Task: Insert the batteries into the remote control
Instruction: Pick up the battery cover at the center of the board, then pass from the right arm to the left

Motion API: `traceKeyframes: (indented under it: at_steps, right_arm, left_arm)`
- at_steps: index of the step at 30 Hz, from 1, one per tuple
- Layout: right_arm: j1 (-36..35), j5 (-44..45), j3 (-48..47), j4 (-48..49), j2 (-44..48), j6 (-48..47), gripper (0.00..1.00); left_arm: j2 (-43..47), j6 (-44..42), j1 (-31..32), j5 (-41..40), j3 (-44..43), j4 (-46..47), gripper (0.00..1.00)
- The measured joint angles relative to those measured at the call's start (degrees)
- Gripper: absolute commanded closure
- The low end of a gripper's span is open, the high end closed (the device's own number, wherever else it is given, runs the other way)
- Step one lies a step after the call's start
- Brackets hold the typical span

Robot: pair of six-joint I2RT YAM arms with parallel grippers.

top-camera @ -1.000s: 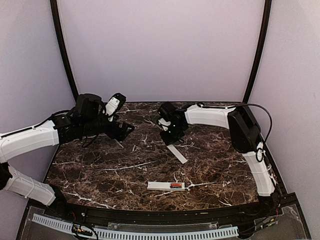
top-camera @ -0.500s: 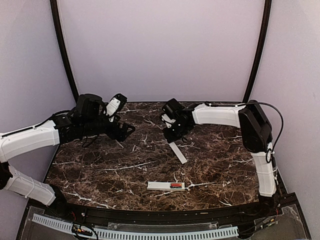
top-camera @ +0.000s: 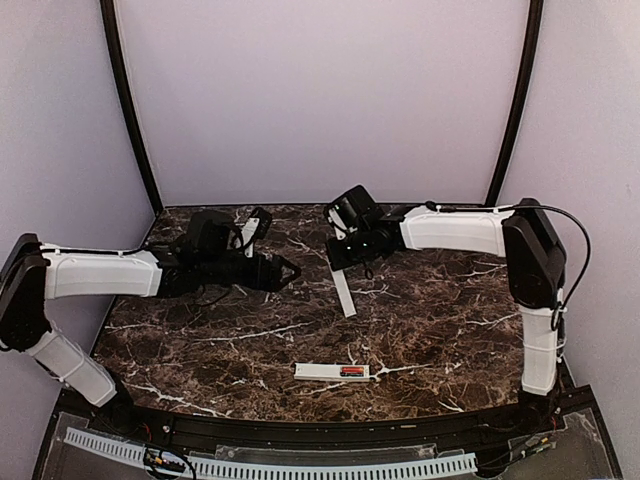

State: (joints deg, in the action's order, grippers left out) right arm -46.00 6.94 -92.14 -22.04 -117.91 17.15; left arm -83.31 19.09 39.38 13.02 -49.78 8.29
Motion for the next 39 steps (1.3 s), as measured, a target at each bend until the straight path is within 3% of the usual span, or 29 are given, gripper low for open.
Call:
traceKeyframes:
  at_steps: [11, 19, 23, 32, 36, 38, 39]
  right_arm:
    - [-0.3, -0.9, 5.8, 6.4, 2.2, 2.9, 1.00]
    - [-0.5, -1.4, 8.5, 9.8, 4.9, 3.5, 1.00]
    - [-0.5, -1.9, 9.5, 11.1, 5.3, 3.6, 1.00]
    - [-0.5, -3.1, 10.6, 12.5, 5.3, 3.6, 1.00]
    - [-0.5, -3.4, 10.7, 13.0, 5.3, 3.6, 1.00]
    - [-0.5, -3.6, 10.8, 13.2, 5.3, 3.6, 1.00]
    - [-0.5, -3.7, 10.9, 13.2, 5.3, 3.6, 1.00]
  left_arm:
    - [-20.2, 12.5, 5.4, -0.4, -2.0, 16.4, 0.10]
    - [-30.5, 16.6, 6.6, -0.5, -8.2, 24.7, 0.21]
    - [-33.5, 17.8, 6.8, -1.2, -9.3, 26.0, 0.30]
    - [-37.2, 20.0, 7.0, -1.5, -12.0, 28.8, 0.62]
    - [-37.6, 20.7, 7.0, -1.4, -12.1, 30.4, 0.82]
    - [-37.8, 21.0, 7.0, -1.1, -12.3, 31.1, 0.98]
    - [-37.8, 21.0, 7.0, -1.0, -12.3, 31.3, 0.99]
